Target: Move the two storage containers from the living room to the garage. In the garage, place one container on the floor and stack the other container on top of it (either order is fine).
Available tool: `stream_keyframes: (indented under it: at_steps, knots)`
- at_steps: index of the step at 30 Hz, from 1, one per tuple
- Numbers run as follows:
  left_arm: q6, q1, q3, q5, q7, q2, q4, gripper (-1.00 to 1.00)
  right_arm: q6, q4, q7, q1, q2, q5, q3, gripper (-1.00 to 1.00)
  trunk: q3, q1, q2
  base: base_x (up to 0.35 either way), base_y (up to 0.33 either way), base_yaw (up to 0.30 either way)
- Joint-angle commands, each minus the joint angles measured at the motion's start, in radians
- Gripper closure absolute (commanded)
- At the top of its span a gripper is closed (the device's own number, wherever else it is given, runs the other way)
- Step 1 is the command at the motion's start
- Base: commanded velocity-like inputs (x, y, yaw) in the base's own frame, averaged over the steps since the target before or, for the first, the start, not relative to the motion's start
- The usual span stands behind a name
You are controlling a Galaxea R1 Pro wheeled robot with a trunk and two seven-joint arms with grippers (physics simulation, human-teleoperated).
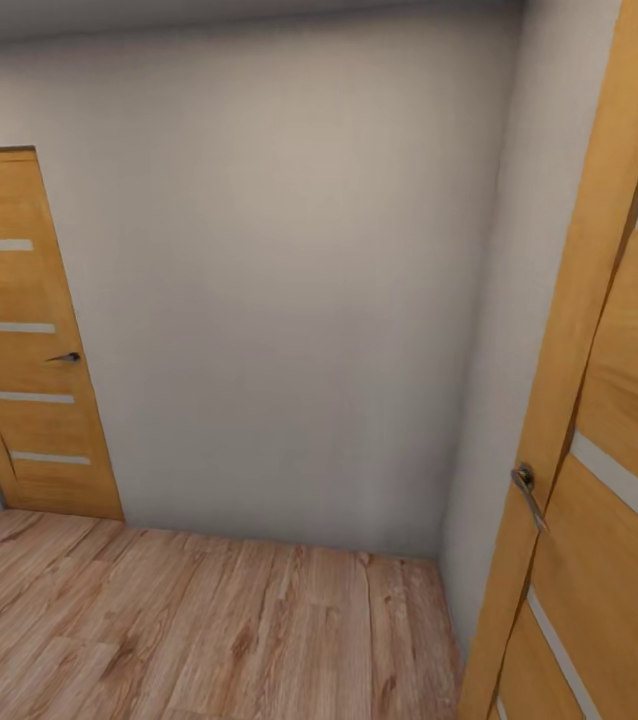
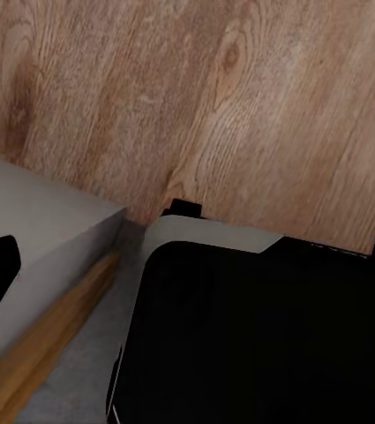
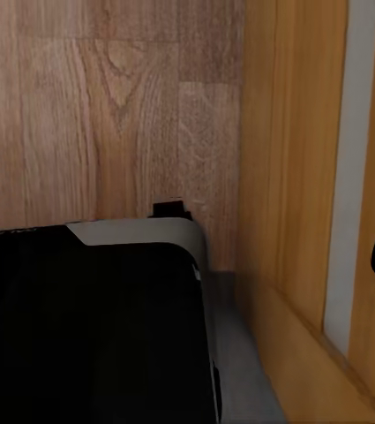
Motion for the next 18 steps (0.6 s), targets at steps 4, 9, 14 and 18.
stream_keyframes:
  at_steps: [4, 9, 14, 18]
  knots:
    - [-0.003, -0.001, -0.009, 0.009, 0.003, 0.0, 0.001, -1.0, -0.007, 0.003, 0.0, -0.001, 0.002, -0.007, -0.001, -1.0, 0.0, 0.001, -0.001, 0.32, 0.0, 0.0]
    - [-0.002, -0.001, -0.009, 0.009, 0.003, 0.0, 0.001, -1.0, -0.006, 0.003, 0.0, -0.001, 0.004, -0.008, -0.001, -1.0, 0.0, 0.001, -0.001, 0.32, 0.0, 0.0]
    - [-0.003, -0.001, -0.009, 0.009, 0.003, 0.0, 0.001, -1.0, -0.004, 0.003, 0.001, -0.001, 0.006, -0.007, -0.001, -1.0, 0.0, 0.001, -0.001, 0.32, 0.0, 0.0]
    - [-0.003, 0.0, -0.009, 0.009, 0.003, 0.0, 0.001, -1.0, -0.004, 0.003, 0.0, -0.001, 0.008, -0.008, -0.001, -1.0, 0.0, 0.001, -0.001, 0.32, 0.0, 0.0]
